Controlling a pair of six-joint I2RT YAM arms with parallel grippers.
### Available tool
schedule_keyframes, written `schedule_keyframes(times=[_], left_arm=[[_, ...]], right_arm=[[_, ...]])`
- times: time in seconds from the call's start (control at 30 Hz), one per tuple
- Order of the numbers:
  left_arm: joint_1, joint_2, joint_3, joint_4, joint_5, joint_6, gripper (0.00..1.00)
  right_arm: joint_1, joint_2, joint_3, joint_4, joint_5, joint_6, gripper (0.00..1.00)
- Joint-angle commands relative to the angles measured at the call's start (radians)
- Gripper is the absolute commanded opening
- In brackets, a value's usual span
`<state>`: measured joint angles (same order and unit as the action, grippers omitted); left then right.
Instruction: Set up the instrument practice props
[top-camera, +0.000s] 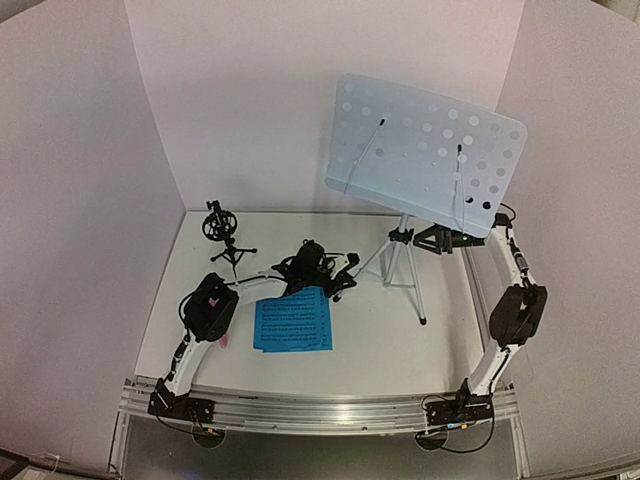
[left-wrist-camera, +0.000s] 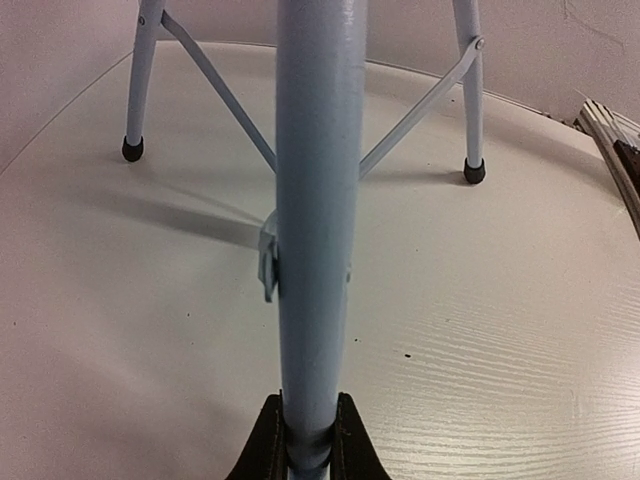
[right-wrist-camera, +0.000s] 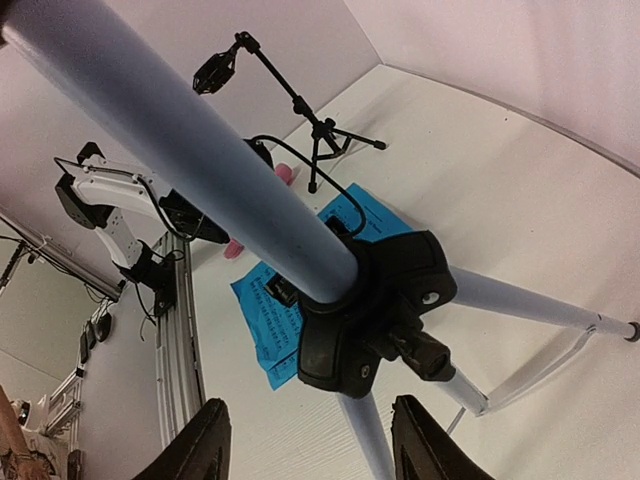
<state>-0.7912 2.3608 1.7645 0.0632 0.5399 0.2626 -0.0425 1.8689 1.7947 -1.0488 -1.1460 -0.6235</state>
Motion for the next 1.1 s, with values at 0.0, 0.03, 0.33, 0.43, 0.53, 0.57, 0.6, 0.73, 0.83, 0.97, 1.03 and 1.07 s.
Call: schedule_keyframes(times=[0.0,0.03,0.33,0.43,0.53,0.57,0.6,0.73,0.83,0.97,1.03,1.07], left_arm=[[0.015,-0.014,-0.016,0.003,-0.123,-0.074,0.00],[0.015,-0.017,-0.017,0.003,-0.119,-0.071,0.00],[0.013,-0.015,-0.017,0.002,-0.114,-0.064,0.00],[0.012,-0.012,-0.013,0.005,-0.114,-0.060,0.00],[0.011,-0.010,-0.011,0.004,-0.116,-0.053,0.00],[0.011,-0.010,-0.011,0.004,-0.117,-0.051,0.00],[0.010,-0.010,-0.011,0.002,-0.117,-0.049,0.00],[0.009,-0.011,-0.009,-0.001,-0.119,-0.046,0.00],[0.005,-0.010,-0.007,0.000,-0.122,-0.039,0.00],[0.003,-0.011,-0.002,0.000,-0.121,-0.037,0.00],[0.002,-0.010,-0.001,0.001,-0.121,-0.035,0.00],[0.003,-0.009,0.000,0.002,-0.121,-0.035,0.00]], right_arm=[[-0.006,0.022,0.071,-0.010,-0.031,-0.008,0.53],[-0.015,0.026,0.076,-0.007,-0.033,-0.008,0.53],[-0.028,0.087,0.141,0.068,-0.013,0.071,0.51],[-0.024,0.107,0.142,0.100,-0.025,0.092,0.51],[-0.004,0.121,0.150,0.110,-0.018,0.086,0.50],[0.005,0.123,0.152,0.112,-0.010,0.080,0.50],[0.012,0.125,0.152,0.114,-0.007,0.078,0.50],[0.016,0.144,0.156,0.126,-0.026,0.090,0.45],[0.016,0.160,0.160,0.130,-0.052,0.107,0.37],[0.016,0.164,0.148,0.130,-0.062,0.132,0.24],[0.016,0.158,0.130,0.130,-0.047,0.142,0.23],[0.016,0.153,0.122,0.130,-0.048,0.147,0.22]])
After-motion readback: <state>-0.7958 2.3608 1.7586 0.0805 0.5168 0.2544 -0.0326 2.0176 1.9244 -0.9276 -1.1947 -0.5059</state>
